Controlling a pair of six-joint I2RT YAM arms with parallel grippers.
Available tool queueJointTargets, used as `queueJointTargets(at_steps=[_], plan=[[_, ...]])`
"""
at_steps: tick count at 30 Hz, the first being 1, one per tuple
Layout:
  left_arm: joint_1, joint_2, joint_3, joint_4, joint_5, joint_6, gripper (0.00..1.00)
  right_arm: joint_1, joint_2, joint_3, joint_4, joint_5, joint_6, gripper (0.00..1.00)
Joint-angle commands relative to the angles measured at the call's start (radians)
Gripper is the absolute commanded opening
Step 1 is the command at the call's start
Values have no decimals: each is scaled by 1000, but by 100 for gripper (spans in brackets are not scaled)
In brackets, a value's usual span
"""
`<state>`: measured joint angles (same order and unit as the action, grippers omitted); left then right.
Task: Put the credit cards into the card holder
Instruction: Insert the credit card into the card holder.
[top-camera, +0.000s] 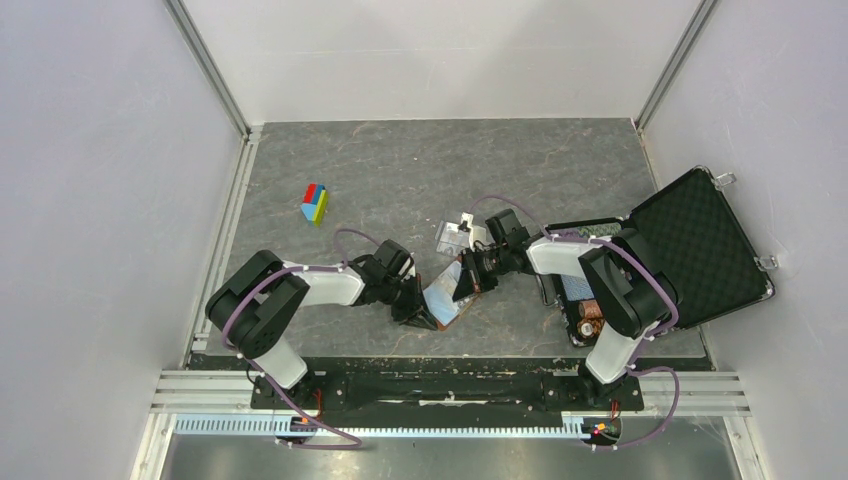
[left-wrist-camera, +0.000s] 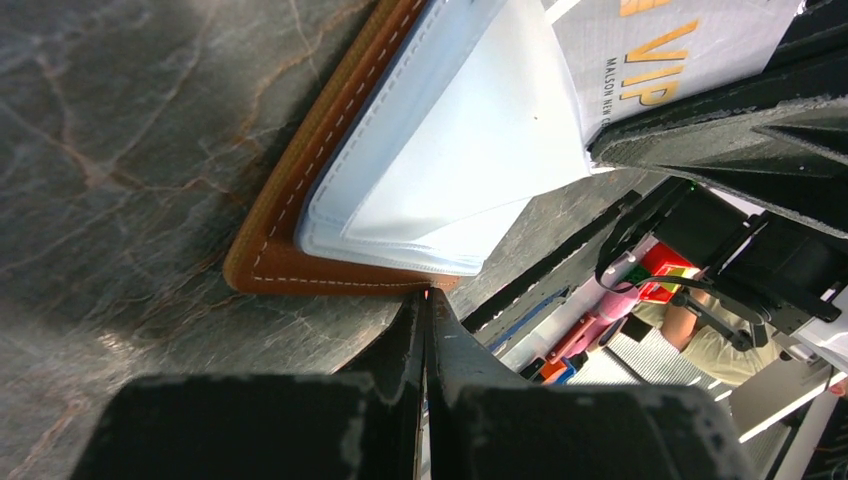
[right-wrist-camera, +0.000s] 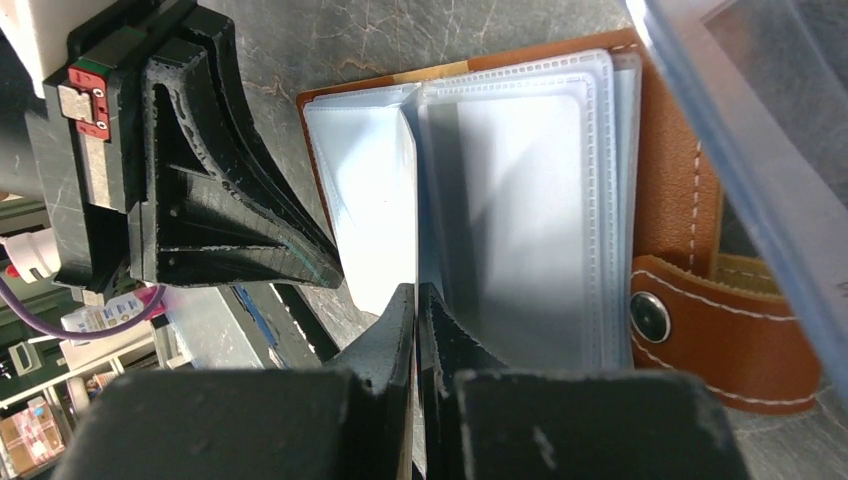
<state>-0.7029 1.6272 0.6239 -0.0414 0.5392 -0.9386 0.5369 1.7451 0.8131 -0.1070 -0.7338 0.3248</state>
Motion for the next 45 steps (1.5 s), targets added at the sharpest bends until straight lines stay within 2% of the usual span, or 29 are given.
queueJointTargets(at_steps=[1,6,15,22,31,40,45], plan=[[5,14,31,-62,-122,88,2,15,-11,17,-66,89,-4,0],[5,8,32,-78,-130,96,2,5,-32,62,-105,162,-15,0],[5,9,34,-83,-130,98,2,-14,-37,38,-121,192,-20,0],[5,11,36,-86,-127,103,2,-14,5,37,-124,98,-30,0],[5,8,54,-112,-139,121,2,-12,56,59,-224,12,-106,0],[5,5,92,-157,-151,156,2,13,70,44,-166,-67,-76,0],[5,-11,100,-180,-163,165,2,29,75,39,-132,-53,-32,0]])
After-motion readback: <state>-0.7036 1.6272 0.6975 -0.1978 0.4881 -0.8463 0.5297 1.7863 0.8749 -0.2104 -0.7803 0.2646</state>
